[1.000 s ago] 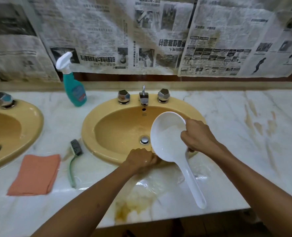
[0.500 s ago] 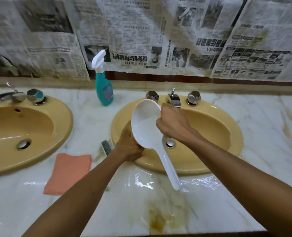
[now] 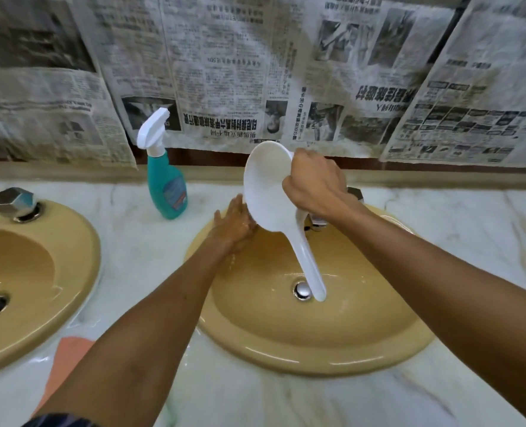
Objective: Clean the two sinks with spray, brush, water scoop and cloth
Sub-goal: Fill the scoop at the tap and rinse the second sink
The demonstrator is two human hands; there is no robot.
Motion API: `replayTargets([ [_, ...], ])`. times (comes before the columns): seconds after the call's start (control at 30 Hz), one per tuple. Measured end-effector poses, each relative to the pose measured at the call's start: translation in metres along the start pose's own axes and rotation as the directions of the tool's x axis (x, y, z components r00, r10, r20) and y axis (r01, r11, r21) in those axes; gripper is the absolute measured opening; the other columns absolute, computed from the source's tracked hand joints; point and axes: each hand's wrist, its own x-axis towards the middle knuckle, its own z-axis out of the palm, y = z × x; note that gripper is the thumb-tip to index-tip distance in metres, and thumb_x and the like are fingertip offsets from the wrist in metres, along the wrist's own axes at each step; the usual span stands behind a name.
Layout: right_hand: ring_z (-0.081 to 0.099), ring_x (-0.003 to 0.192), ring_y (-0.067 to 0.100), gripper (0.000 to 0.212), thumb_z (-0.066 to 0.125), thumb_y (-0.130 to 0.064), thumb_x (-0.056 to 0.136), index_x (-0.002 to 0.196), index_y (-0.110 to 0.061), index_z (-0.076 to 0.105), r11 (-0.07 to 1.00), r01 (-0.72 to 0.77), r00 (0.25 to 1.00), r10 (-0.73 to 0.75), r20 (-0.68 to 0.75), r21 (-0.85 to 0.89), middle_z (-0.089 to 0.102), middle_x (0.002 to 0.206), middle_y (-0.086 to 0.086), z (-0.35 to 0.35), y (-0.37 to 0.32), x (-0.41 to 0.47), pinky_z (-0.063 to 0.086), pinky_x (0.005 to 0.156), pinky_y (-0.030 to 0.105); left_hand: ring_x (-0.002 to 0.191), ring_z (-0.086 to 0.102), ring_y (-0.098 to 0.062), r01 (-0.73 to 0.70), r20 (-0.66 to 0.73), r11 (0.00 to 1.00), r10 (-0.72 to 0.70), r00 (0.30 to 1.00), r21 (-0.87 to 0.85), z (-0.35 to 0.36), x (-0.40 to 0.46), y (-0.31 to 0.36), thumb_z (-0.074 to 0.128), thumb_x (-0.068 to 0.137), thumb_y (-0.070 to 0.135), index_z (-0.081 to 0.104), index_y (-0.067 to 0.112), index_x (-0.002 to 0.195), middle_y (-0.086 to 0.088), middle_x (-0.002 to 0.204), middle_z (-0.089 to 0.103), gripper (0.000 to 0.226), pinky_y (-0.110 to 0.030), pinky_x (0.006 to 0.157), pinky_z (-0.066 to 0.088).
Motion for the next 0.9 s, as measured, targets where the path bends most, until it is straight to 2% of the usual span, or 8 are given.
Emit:
replayTargets([
  [0.13,0.059,0.103,0.04,0.042,0.048,-0.017,0.086,0.125,-0.002,0.051,0.996,-0.024,0.996,0.017,-0.086,-0.084,0.058,0.12,0.017,-0.021,0.019,0.025,0.036,0.071,0.038,0.149,0.012,-0.029,-0.12,-0.118,0.993,0.12,0.986,0.002,-0.018,0.035,0.037,0.038,0.099,0.036,0.015,0.024,0.157,-0.008,0.162,0.014,0.064,-0.06,0.117,0.015],
  [0.23,0.059,0.105,0.041,0.043,0.049,-0.017,0.088,0.128,-0.002,0.049,0.985,-0.037,0.991,0.015,-0.134,-0.167,0.056,0.124,0.019,-0.038,0.042,0.037,0.036,0.071,0.039,0.136,0.033,-0.037,-0.223,-0.167,0.968,0.24,0.956,0.116,-0.028,0.059,0.069,0.036,0.099,0.034,0.04,0.02,0.144,-0.014,0.145,0.042,0.047,-0.056,0.109,0.031],
  [0.3,0.058,0.107,0.041,0.047,0.05,-0.018,0.089,0.133,-0.002,0.046,0.976,-0.049,0.989,0.017,-0.148,-0.214,0.052,0.13,0.019,-0.049,0.06,0.041,0.036,0.071,0.039,0.13,0.038,-0.036,-0.256,-0.153,0.952,0.282,0.947,0.167,-0.03,0.072,0.096,0.038,0.1,0.03,0.048,0.015,0.137,-0.014,0.135,0.05,0.041,-0.053,0.103,0.037],
  [0.4,0.058,0.108,0.042,0.054,0.05,-0.019,0.09,0.14,-0.001,0.039,0.953,-0.058,0.987,0.011,-0.159,-0.297,0.049,0.134,0.02,-0.065,0.094,0.039,0.036,0.07,0.039,0.139,0.031,-0.034,-0.234,-0.085,0.947,0.258,0.962,0.221,-0.021,0.086,0.14,0.034,0.102,0.039,0.04,0.014,0.144,-0.013,0.146,0.043,0.049,-0.056,0.107,0.035],
  [0.53,0.06,0.102,0.044,0.058,0.052,-0.017,0.089,0.141,0.001,0.036,0.925,-0.053,0.991,0.001,-0.136,-0.376,0.045,0.137,0.022,-0.077,0.139,0.03,0.041,0.069,0.04,0.153,0.004,-0.027,-0.231,0.041,0.961,0.227,0.973,0.155,-0.001,0.096,0.195,0.028,0.105,0.045,0.016,0.021,0.157,-0.007,0.165,0.012,0.059,-0.059,0.12,0.007],
  [0.67,0.062,0.095,0.042,0.058,0.052,-0.016,0.09,0.142,0.001,0.034,0.895,-0.007,0.998,-0.02,-0.055,-0.446,0.036,0.145,0.025,-0.088,0.191,0.016,0.038,0.063,0.038,0.152,0.004,-0.026,-0.291,0.084,0.922,0.279,0.957,0.255,0.026,0.102,0.252,0.031,0.105,0.042,0.026,0.021,0.155,-0.009,0.164,0.016,0.054,-0.061,0.119,0.005],
  [0.8,0.062,0.091,0.041,0.054,0.051,-0.018,0.089,0.139,-0.004,0.037,0.887,0.109,0.994,-0.103,0.037,-0.448,0.044,0.136,0.018,-0.099,0.238,-0.006,0.037,0.062,0.037,0.151,0.012,-0.029,-0.361,0.121,0.854,0.341,0.932,0.374,0.08,0.085,0.296,0.032,0.104,0.039,0.028,0.023,0.155,-0.007,0.163,0.022,0.053,-0.063,0.118,0.0],
  [0.9,0.062,0.09,0.041,0.054,0.048,-0.018,0.089,0.14,-0.008,0.034,0.9,0.155,0.988,-0.13,0.088,-0.408,0.036,0.147,0.014,-0.097,0.267,-0.025,0.035,0.063,0.037,0.146,0.02,-0.033,-0.439,0.179,0.819,0.401,0.898,0.37,0.12,0.052,0.31,0.029,0.102,0.041,0.034,0.016,0.151,-0.013,0.159,0.027,0.055,-0.056,0.117,0.013],
])
